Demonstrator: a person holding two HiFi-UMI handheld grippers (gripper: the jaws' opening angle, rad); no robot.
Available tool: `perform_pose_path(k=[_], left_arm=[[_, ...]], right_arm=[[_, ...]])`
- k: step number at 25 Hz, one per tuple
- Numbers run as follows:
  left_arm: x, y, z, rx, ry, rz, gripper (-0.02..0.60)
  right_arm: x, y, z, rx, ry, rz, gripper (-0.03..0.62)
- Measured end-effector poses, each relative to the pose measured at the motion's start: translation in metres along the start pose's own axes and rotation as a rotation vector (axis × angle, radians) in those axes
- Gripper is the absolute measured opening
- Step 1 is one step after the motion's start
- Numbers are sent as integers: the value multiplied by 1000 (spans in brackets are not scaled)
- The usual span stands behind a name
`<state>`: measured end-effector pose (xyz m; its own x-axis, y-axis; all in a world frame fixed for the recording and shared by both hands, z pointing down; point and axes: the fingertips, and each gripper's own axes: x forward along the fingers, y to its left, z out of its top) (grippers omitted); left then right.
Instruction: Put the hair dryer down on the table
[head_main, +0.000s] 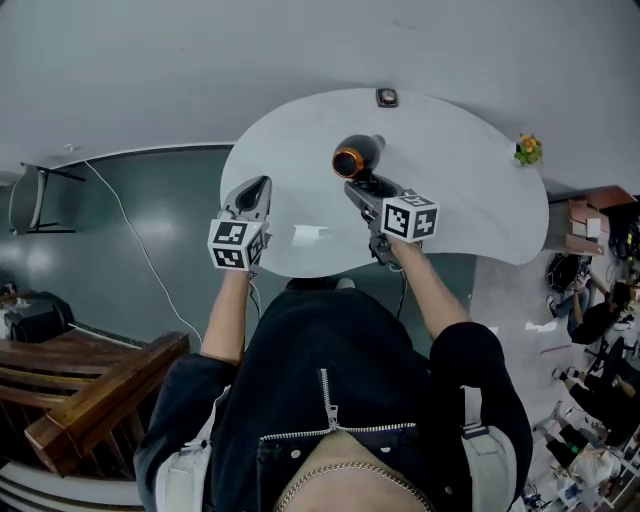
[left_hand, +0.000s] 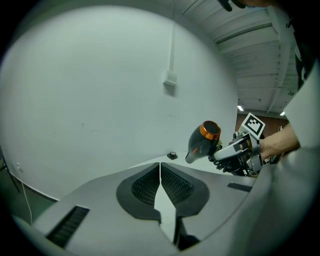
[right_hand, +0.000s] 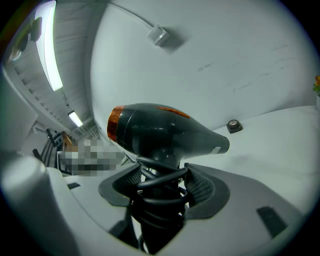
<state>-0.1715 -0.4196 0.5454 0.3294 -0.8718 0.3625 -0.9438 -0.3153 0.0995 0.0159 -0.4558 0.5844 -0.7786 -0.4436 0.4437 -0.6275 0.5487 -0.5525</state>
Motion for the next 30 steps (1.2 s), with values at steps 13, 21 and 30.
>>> perform_pose_path(k=[13,21,30], left_arm=[[-6,76,-18,-68,21,77,25],[-9,110,-24,-86,28,100,25],[-10,129,-27,-107,27,120,25]], right_arm=[[107,1,-37,-114,227,-12,270],[154,8,-50,-121,285,-4,270],[189,4,-69,-265,389,-44,270]])
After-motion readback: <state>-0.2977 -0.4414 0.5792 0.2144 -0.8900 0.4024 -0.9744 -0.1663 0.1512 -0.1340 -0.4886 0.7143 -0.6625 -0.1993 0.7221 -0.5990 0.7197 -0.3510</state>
